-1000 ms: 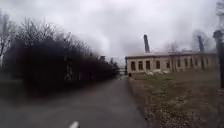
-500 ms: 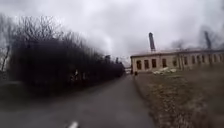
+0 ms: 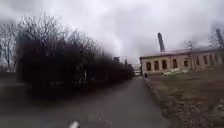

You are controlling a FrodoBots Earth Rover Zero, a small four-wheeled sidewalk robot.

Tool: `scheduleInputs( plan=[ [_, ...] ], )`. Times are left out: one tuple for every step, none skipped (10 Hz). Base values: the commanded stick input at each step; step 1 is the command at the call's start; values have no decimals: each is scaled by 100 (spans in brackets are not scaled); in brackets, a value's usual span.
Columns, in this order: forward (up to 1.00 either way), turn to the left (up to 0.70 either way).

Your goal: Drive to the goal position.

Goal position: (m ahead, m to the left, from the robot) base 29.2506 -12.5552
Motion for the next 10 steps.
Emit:
scheduleInputs(
  plan=[
    [70,26],
    [70,22],
    [70,12],
    [70,1],
    [70,0],
    [70,0],
    [70,0],
    [70,0],
    [70,0],
    [70,-18]
  ],
)
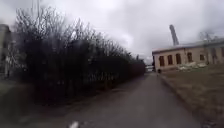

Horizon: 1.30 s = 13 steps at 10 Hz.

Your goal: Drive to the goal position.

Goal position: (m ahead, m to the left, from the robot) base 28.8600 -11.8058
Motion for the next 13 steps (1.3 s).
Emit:
scheduleInputs(
  plan=[
    [70,-35],
    [70,-35],
    [70,-35],
    [70,-21],
    [70,0],
    [70,0],
    [70,0],
    [70,-26],
    [70,-35],
    [70,-35],
    [70,-35],
    [70,-35],
    [70,-35]
  ],
)
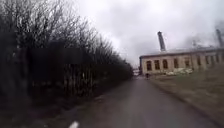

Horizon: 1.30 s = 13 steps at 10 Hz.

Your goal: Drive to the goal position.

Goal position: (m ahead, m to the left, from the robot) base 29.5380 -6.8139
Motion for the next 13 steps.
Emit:
scheduleInputs(
  plan=[
    [70,-31],
    [70,-8],
    [70,0],
    [70,0],
    [70,0],
    [70,0],
    [70,-2],
    [70,-28],
    [70,0],
    [70,0],
    [70,0],
    [70,0],
    [70,0]
  ],
)
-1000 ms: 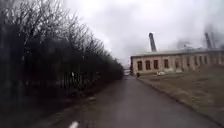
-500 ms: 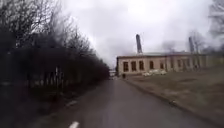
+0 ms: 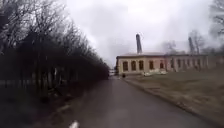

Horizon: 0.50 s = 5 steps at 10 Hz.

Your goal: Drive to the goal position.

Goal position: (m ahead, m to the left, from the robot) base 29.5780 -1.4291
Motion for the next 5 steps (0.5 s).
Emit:
scheduleInputs(
  plan=[
    [70,23],
    [70,35],
    [70,27],
    [70,3],
    [70,0]
  ],
)
